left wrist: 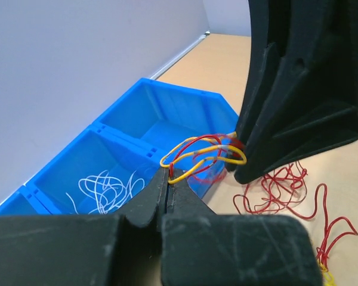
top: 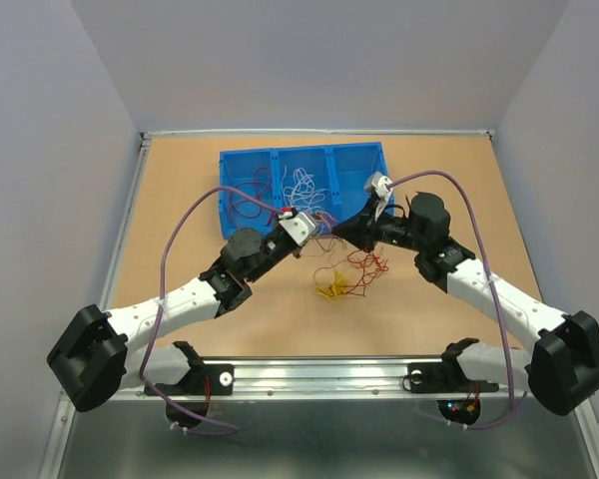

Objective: Untangle the cables

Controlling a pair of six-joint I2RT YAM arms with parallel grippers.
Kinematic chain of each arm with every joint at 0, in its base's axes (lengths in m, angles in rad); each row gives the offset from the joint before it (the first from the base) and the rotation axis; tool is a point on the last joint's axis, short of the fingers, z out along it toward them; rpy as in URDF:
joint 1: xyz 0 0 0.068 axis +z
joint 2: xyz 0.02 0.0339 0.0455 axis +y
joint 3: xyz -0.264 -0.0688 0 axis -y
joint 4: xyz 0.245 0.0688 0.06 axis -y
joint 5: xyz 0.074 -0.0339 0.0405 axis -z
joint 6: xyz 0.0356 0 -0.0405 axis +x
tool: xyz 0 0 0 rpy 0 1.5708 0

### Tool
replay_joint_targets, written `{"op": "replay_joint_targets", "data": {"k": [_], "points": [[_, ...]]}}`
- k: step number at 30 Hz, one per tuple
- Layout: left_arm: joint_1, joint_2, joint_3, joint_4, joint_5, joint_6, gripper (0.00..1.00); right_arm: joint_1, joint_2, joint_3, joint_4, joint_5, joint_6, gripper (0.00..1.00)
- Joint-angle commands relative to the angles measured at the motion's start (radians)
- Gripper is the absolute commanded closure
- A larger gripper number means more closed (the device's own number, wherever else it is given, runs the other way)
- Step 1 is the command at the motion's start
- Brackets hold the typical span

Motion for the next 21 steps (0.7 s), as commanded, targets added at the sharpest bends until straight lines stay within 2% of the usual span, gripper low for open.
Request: {"op": "replay_joint_targets", "data": {"k": [1,2,3,6,7,8,10,12,17,21], "points": [[0.003,-0.024,0.041,0.052,0.009,-0.001,1.00,0.004,-0.019,0.069,0.022,0.018,-0.002,0.96],[0.004,-0.021,0.040,0.052,0.002,0.003,0.96,0.004,-0.032,0.064,0.019,0.068,0.004,0.99],[0.004,-0.018,0.040,0.052,-0.017,0.005,0.73,0.004,-0.068,0.060,0.007,0.105,0.020,0.99],[0.010,-0.018,0.035,0.061,-0.040,0.005,0.40,0.004,-0.165,0.026,-0.020,0.310,0.049,0.99],[0.015,-0.021,0.032,0.070,-0.040,0.003,0.21,0.004,-0.189,0.015,-0.027,0.367,0.055,0.99],[0.018,-0.026,0.028,0.078,-0.040,0.002,0.15,0.004,-0.220,-0.003,-0.033,0.468,0.063,0.99],[0.023,-0.043,0.012,0.093,-0.026,-0.001,0.04,0.006,-0.303,-0.025,-0.033,0.534,0.080,0.99],[0.027,-0.052,0.003,0.101,-0.008,0.002,0.02,0.004,-0.349,-0.055,-0.022,0.553,0.093,1.00],[0.029,-0.075,-0.012,0.102,0.087,0.011,0.01,0.004,-0.458,-0.123,0.114,0.380,0.130,0.99],[0.029,-0.109,-0.025,0.089,0.230,0.031,0.01,0.004,-0.484,-0.135,0.180,0.280,0.179,0.99]]}}
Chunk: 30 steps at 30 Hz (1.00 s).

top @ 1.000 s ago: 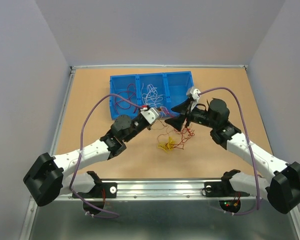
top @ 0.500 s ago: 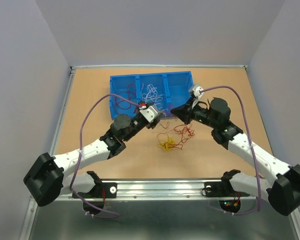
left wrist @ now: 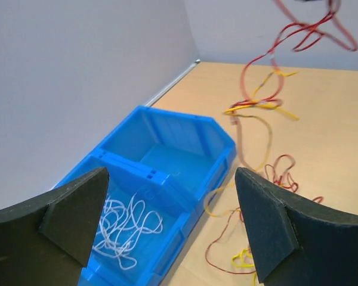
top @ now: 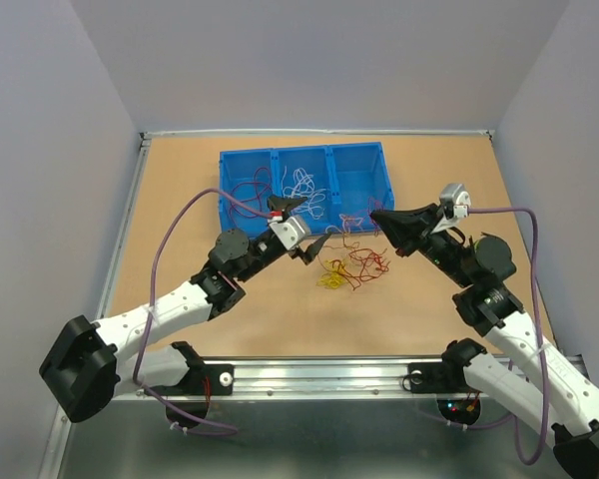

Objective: Untangle the cables

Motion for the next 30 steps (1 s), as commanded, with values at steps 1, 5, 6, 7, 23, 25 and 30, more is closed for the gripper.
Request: {"op": "replay_joint_targets", "data": {"k": [1,5,6,7,23,25,30], "points": [[0.003,-0.059,-0.020,0.054,0.187,0.028,0.01,0.003,-0.017,-0.022,0.137,-0.110,0.064,0.99],[0.003,-0.030,0.016,-0.073,0.443,0.106,0.01,0.003,-0.036,-0.039,0.187,-0.090,0.084,0.99],[0.003,-0.018,0.024,-0.087,0.469,0.120,0.01,0.003,-0.051,-0.042,0.192,-0.076,0.087,1.00],[0.002,0.009,0.033,-0.088,0.468,0.126,0.01,0.003,-0.060,-0.045,0.195,-0.059,0.090,0.99],[0.003,0.407,0.205,-0.076,0.441,0.015,0.05,0.003,-0.253,-0.122,0.216,0.172,0.093,1.00],[0.003,0.450,0.240,-0.082,0.495,-0.010,0.08,0.003,-0.252,-0.123,0.218,0.171,0.097,0.99],[0.003,0.445,0.234,-0.075,0.563,-0.022,0.11,0.003,-0.232,-0.122,0.230,0.160,0.105,0.99]]}}
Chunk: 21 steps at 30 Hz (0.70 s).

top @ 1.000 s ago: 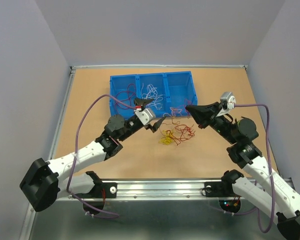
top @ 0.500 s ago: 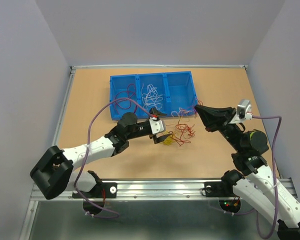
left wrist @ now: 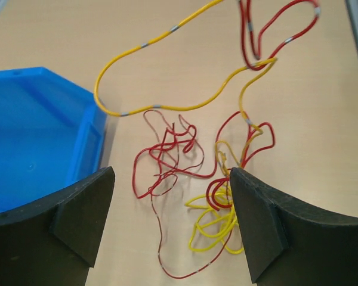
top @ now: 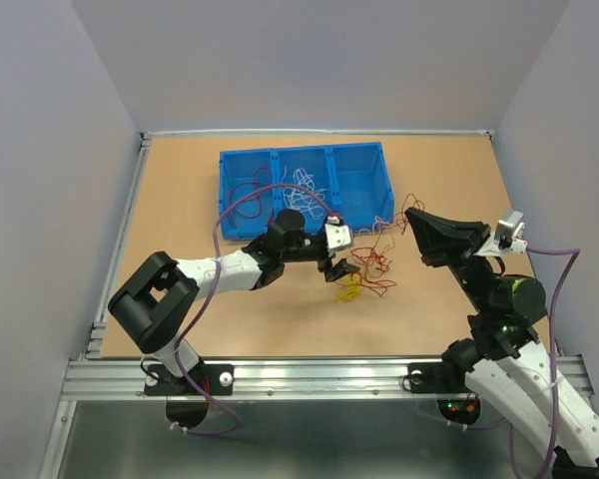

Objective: Untangle the cables

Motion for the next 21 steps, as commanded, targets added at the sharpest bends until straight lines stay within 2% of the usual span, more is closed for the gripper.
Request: {"op": "replay_joint_targets", "data": {"k": [1,7,12,16,18,19,21], "points": [[0.002,-0.038,0.029,0.046,0.123,-0.039,0.11,0.003,0.016,-0.019,0.073,0.017,0.016,0.99],[-0.013,-0.035,0.028,0.047,0.184,-0.052,0.11,0.003,0.052,-0.031,0.122,0.025,0.029,0.99],[-0.052,-0.019,0.039,0.049,0.180,-0.056,0.12,0.003,0.052,-0.038,0.145,0.017,0.042,0.99],[-0.070,0.010,0.068,0.052,0.171,-0.099,0.26,0.003,0.048,-0.045,0.155,0.017,0.049,1.00],[-0.084,0.016,0.086,0.055,0.145,-0.120,0.39,0.003,0.046,-0.051,0.162,0.020,0.051,0.99],[-0.087,0.022,0.092,0.061,0.135,-0.133,0.53,0.005,0.043,-0.057,0.168,0.025,0.054,0.99],[-0.088,0.022,0.092,0.075,0.134,-0.148,0.71,0.003,0.040,-0.064,0.175,0.037,0.057,1.00]]}}
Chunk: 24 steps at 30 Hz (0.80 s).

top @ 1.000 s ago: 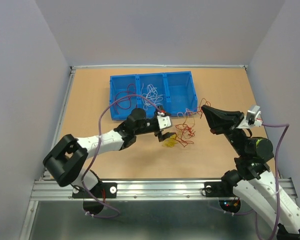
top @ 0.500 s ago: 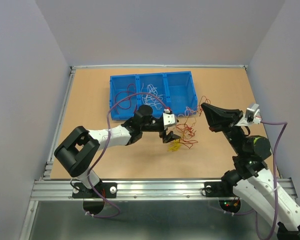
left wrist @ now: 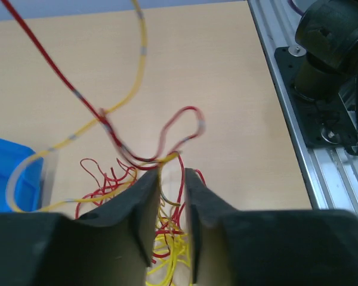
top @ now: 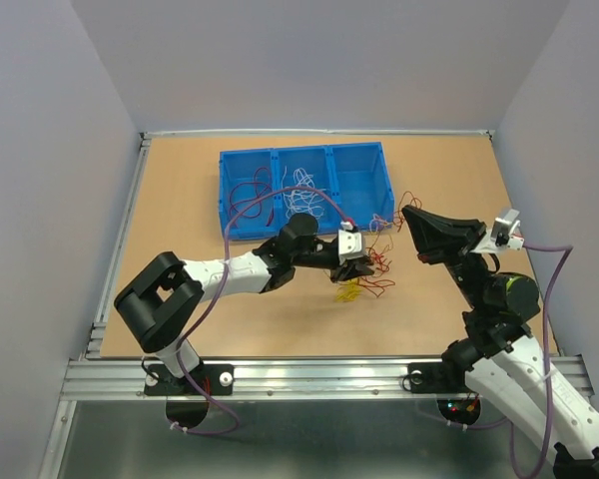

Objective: Untangle the cables

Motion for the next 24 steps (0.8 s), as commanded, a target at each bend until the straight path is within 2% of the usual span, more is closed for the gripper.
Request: {"op": "replay_joint_targets", "data": {"k": [1,2,4,8,10,12,13,16,17,18,24], "points": [[-0.009,-0.002,0.044,0.074,-0.010,-0.064,0.93,0.003,-0.017,-0.039,0.078,0.036,0.013,0.99],[-0.009,-0.005,0.042,0.074,-0.014,-0.064,1.00,0.003,-0.021,-0.043,0.081,0.042,0.013,1.00],[-0.009,-0.017,0.035,0.074,-0.042,-0.064,1.00,0.003,-0.029,-0.054,0.089,0.062,0.021,0.99],[0.006,-0.052,0.021,0.063,-0.267,-0.046,1.00,0.003,-0.110,-0.083,0.089,0.114,0.041,0.99],[0.050,-0.048,0.036,0.060,-0.376,-0.083,1.00,0.005,-0.162,-0.106,0.071,0.185,0.056,1.00],[0.107,-0.042,0.044,0.063,-0.370,-0.122,1.00,0.003,-0.240,-0.112,-0.001,0.235,0.058,0.99],[0.171,-0.031,0.054,0.067,-0.334,-0.185,1.00,0.003,-0.333,-0.112,-0.035,0.298,0.059,0.99],[0.257,-0.012,0.071,0.075,-0.292,-0.270,1.00,0.005,-0.524,-0.102,-0.188,0.414,0.045,0.99],[0.302,0.000,0.079,0.081,-0.287,-0.328,1.00,0.003,-0.508,0.012,-0.268,0.429,0.041,0.99],[0.324,0.007,0.084,0.084,-0.289,-0.349,1.00,0.003,-0.480,0.047,-0.414,0.444,0.027,1.00],[0.402,0.080,0.120,0.069,-0.309,-0.426,1.00,0.005,-0.500,0.038,-0.405,0.401,0.035,0.99]]}}
